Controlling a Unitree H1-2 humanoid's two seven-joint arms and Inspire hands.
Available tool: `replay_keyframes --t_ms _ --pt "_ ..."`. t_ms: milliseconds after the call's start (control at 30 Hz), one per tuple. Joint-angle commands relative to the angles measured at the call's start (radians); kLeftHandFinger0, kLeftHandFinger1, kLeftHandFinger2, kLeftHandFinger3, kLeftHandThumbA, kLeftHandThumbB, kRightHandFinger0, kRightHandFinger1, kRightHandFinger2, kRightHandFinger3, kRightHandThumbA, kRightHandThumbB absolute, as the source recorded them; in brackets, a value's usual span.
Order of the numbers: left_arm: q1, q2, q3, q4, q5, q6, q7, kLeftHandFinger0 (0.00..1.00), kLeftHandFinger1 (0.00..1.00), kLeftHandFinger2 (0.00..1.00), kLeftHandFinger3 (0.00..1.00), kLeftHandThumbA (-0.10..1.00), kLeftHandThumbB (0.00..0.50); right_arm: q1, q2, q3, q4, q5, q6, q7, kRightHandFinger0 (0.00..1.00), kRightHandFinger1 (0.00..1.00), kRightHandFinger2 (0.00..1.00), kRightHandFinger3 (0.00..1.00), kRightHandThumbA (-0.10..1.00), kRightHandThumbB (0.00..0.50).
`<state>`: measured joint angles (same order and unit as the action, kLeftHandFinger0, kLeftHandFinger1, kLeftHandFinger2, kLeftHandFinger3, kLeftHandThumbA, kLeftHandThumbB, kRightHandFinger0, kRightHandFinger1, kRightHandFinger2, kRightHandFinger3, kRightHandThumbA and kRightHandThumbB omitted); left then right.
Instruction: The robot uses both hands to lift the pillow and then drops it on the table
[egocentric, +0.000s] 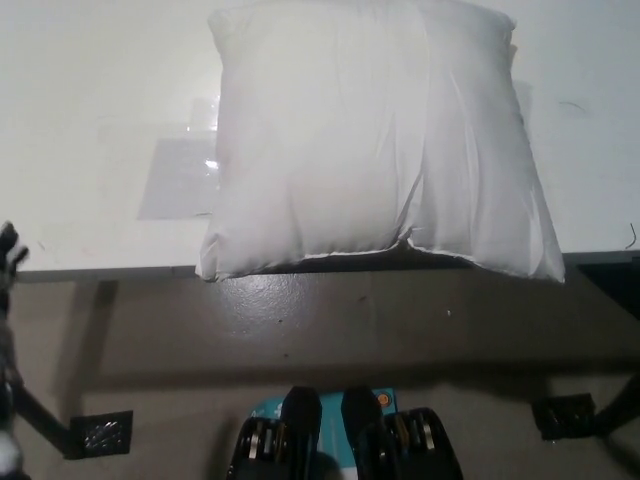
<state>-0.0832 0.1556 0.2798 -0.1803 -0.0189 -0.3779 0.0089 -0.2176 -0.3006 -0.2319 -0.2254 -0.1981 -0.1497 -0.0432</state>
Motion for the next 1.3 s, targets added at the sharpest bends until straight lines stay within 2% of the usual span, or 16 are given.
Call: replay_keyframes --t_ms 0,100,133,167,267,333,400,500,567,633,700,767,900,967,1100,1267 --pt "-0.121 0.059 0.029 0.072 -0.018 -0.024 0.032 1.0 1.0 1.0 1.0 1.0 0.112 -0.156 -0.059 0.004 0.087 0.058 0.086 0.041 1.0 1.0 1.0 1.0 1.0 0.346" --pt "-0.23 0.095 0.037 0.157 -0.003 -0.035 0.04 1.0 1.0 1.0 1.0 1.0 0.094 -0.255 -0.074 0.029 0.139 0.025 0.139 0.052 1.0 1.0 1.0 1.0 1.0 0.375" --pt "-0.24 0.097 0.036 0.162 0.0 -0.035 0.04 1.0 1.0 1.0 1.0 1.0 0.019 -0.26 -0.078 0.028 0.142 0.026 0.143 0.051 1.0 1.0 1.0 1.0 1.0 0.322" --pt "-0.315 0.115 0.033 0.235 0.02 -0.026 0.052 1.0 1.0 1.0 1.0 1.0 0.114 -0.331 -0.083 0.048 0.186 0.027 0.162 0.066 1.0 1.0 1.0 1.0 1.0 0.327" --pt "-0.392 0.13 0.027 0.312 0.033 -0.022 0.063 1.0 1.0 1.0 1.0 1.0 0.138 -0.401 -0.096 0.066 0.24 0.035 0.175 0.079 1.0 1.0 1.0 1.0 1.0 0.328" --pt "-0.485 0.149 0.016 0.415 0.028 0.005 0.059 1.0 1.0 1.0 1.0 1.0 0.103 -0.502 -0.102 0.101 0.375 0.003 0.167 0.078 1.0 1.0 1.0 1.0 1.0 0.289" --pt "-0.527 0.155 0.012 0.465 0.021 0.011 0.057 1.0 1.0 1.0 1.0 1.0 0.126 -0.542 -0.105 0.12 0.437 -0.01 0.178 0.074 1.0 1.0 1.0 1.0 1.0 0.297" --pt "-0.614 0.165 -0.004 0.569 0.025 0.008 0.057 1.0 1.0 1.0 1.0 1.0 0.12 -0.618 -0.105 0.155 0.568 -0.027 0.182 0.065 1.0 1.0 1.0 1.0 1.0 0.319" --pt "-0.65 0.169 -0.009 0.618 0.022 0.006 0.058 1.0 1.0 1.0 1.0 1.0 0.136 -0.647 -0.105 0.17 0.621 -0.028 0.171 0.061 1.0 1.0 1.0 1.0 1.0 0.315" --pt "-0.709 0.169 -0.021 0.687 0.014 0.014 0.049 1.0 1.0 1.0 1.0 1.0 0.122 -0.711 -0.09 0.175 0.73 -0.009 0.163 0.054 1.0 1.0 1.0 1.0 1.0 0.3" --pt "-0.738 0.161 -0.025 0.707 0.006 0.042 0.049 1.0 1.0 1.0 1.0 1.0 0.112 -0.751 -0.077 0.172 0.814 0.016 0.139 0.049 1.0 1.0 1.0 1.0 1.0 0.282" --pt "-0.763 0.157 -0.028 0.748 0.005 0.03 0.052 1.0 1.0 1.0 1.0 1.0 0.117 -0.778 -0.064 0.17 0.877 0.029 0.128 0.048 1.0 1.0 1.0 1.0 1.0 0.291" --pt "-0.803 0.148 -0.058 0.814 0.031 0.024 0.053 1.0 1.0 1.0 1.0 1.0 0.073 -0.807 -0.062 0.234 0.959 -0.068 0.152 -0.005 1.0 1.0 1.0 1.0 1.0 0.295" --pt "-0.828 0.142 -0.084 0.863 0.047 0.018 0.052 1.0 1.0 1.0 1.0 1.0 0.077 -0.819 -0.055 0.265 1.009 -0.093 0.154 -0.03 1.0 1.0 1.0 1.0 1.0 0.314" --pt "-0.855 0.119 -0.113 0.914 0.042 0.027 0.049 1.0 1.0 1.0 1.0 1.0 0.087 -0.824 -0.039 0.276 1.06 -0.074 0.146 -0.038 1.0 1.0 1.0 1.0 1.0 0.282" --pt "-0.897 0.052 -0.166 1.057 0.074 0.003 0.09 1.0 1.0 1.0 1.0 1.0 0.042 -0.859 0.005 0.273 1.205 -0.048 0.09 -0.079 1.0 1.0 1.0 1.0 1.0 0.278"
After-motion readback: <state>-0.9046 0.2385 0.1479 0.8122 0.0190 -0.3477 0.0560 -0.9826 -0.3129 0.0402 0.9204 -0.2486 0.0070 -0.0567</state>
